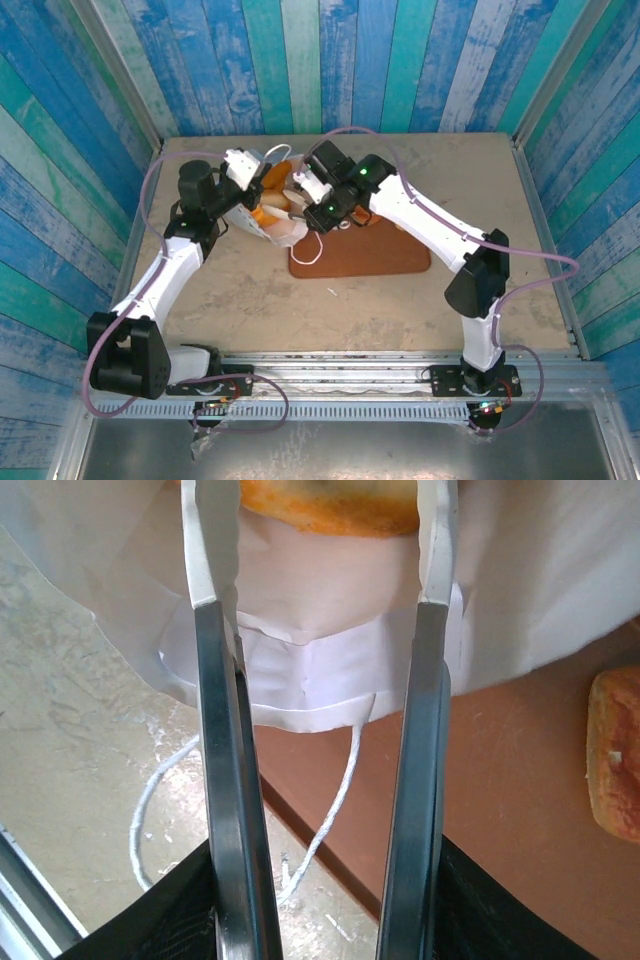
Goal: Take the fake bread out of the paper bag
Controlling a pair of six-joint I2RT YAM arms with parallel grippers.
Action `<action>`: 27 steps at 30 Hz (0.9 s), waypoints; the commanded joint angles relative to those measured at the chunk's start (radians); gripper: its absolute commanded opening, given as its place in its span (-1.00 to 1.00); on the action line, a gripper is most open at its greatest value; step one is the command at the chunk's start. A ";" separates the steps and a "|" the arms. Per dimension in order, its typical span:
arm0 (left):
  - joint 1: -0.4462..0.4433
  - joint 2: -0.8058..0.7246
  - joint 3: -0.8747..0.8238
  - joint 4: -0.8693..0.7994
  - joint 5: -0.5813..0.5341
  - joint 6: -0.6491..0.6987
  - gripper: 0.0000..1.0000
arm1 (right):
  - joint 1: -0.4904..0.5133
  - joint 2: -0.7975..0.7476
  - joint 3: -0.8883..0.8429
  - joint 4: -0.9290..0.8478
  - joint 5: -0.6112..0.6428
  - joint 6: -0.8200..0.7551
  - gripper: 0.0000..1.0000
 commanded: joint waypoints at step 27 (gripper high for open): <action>0.000 0.028 0.036 -0.010 -0.001 0.005 -0.99 | 0.006 0.110 0.067 -0.019 0.075 -0.081 0.02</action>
